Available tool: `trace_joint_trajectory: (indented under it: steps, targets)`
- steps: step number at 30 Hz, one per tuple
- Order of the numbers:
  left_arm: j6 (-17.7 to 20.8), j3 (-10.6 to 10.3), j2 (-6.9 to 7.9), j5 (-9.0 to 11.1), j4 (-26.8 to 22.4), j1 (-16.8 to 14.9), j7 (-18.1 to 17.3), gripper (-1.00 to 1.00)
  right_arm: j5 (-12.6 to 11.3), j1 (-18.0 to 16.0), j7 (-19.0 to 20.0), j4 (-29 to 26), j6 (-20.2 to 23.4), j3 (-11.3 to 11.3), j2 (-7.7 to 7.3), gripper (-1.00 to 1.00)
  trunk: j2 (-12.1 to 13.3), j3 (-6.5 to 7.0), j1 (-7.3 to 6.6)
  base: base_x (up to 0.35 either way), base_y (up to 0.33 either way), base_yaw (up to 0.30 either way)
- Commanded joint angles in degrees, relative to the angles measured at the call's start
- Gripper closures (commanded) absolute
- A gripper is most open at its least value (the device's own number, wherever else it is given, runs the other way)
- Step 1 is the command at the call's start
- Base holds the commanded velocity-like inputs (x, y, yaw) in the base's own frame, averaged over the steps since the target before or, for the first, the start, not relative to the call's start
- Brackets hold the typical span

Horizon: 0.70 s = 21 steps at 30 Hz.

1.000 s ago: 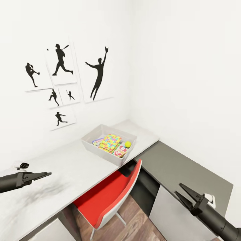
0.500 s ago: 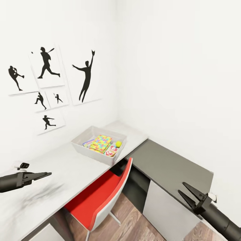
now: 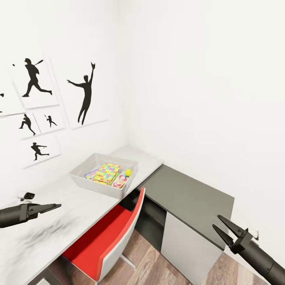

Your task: Put all the toys in the child's room - the three board games (two on the bed and one on the table), the two jigsaw puzzles on the table, and the tennis ball on the table - inside the toy box on the table in the child's room.

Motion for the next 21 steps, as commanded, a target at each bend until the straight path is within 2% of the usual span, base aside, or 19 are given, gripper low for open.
trace_joint_trajectory:
  steps: [1,7,21]
  targets:
    - [0.6,0.0,0.02,0.0,0.0,0.0,-0.2,-1.00,-0.2,0.0,0.0,0.0,0.3,-0.1,-0.01,-1.00,-0.1,-0.04,0.04,0.000,0.000,-0.219]
    - [0.6,0.0,0.02,0.0,0.0,0.0,-0.2,-1.00,-0.2,0.0,0.0,0.0,0.3,-0.1,-0.03,-1.00,-0.1,0.38,0.04,-0.017,0.001,-0.219]
    - [0.6,-0.2,0.00,0.0,0.0,0.0,-0.2,-1.00,-0.3,0.0,0.0,0.1,0.4,-0.3,-0.18,-1.00,-0.1,1.35,0.04,-0.150,0.021,-0.219]
